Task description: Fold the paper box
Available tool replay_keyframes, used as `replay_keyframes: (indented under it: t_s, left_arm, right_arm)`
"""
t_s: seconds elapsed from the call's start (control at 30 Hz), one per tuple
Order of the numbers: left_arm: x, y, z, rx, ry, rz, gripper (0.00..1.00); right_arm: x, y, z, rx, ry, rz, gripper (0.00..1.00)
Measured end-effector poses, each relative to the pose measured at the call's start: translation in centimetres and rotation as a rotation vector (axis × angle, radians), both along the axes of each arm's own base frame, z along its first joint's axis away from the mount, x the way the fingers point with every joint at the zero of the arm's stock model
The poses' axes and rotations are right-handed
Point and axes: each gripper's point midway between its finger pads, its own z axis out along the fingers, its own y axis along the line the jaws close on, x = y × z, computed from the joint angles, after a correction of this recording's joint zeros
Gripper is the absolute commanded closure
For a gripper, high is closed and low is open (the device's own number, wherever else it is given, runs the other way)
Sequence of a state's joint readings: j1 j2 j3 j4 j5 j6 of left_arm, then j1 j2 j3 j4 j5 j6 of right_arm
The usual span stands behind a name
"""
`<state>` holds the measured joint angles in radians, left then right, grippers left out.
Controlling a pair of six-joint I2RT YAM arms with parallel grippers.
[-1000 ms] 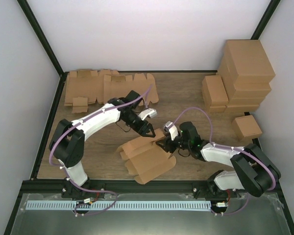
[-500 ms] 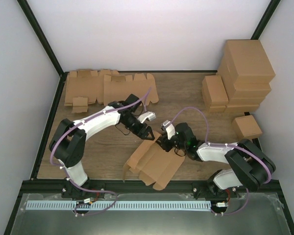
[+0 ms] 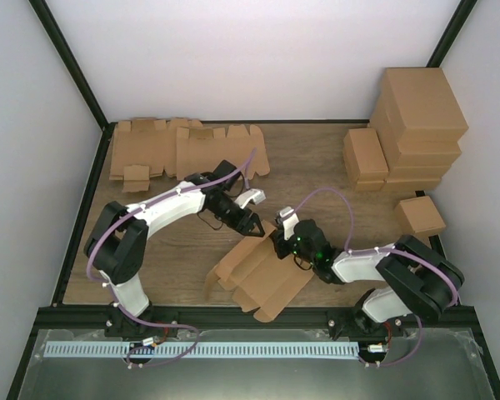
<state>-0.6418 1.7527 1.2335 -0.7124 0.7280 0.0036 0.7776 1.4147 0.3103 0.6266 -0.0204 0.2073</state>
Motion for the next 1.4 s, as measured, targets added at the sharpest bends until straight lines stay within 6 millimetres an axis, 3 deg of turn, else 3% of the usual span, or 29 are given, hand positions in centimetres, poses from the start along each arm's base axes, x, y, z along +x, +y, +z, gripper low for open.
replay_keyframes:
  t_s: [0.37,0.5,0.73,1.03,1.37,1.4]
  left_arm:
    - [1.1,-0.2,-0.3,-0.003,-0.016,0.034,0.41]
    - [1.7,0.0,-0.3,0.001,-0.029,0.048,0.41]
    - [0.9,-0.3,-0.5,-0.003,-0.006,0.039,0.41]
    - [0.8,-0.4,-0.4,-0.006,0.007,0.044,0.41]
    - [0.8,-0.4,-0.8,-0.029,0.011,0.046,0.41]
    - [0.8,-0.4,-0.8,-0.03,0.013,0.047,0.37]
  right_arm:
    - [0.7,0.1,-0.9,-0.083,-0.073,-0.136,0.97]
    - [1.2,0.0,-1.0,-0.085,-0.088,-0.181,0.91]
    - [1.2,-0.9,-2.0,-0.113,-0.065,-0.222,0.68]
    - [0.5,-2.0,-3.0,-0.116,-0.052,-0.239,0.93]
    - [0.6,-2.1,-3.0,-0.117,-0.06,-0.246,0.94]
    - [0.6,-2.1,-3.0,-0.117,-0.06,-0.246,0.94]
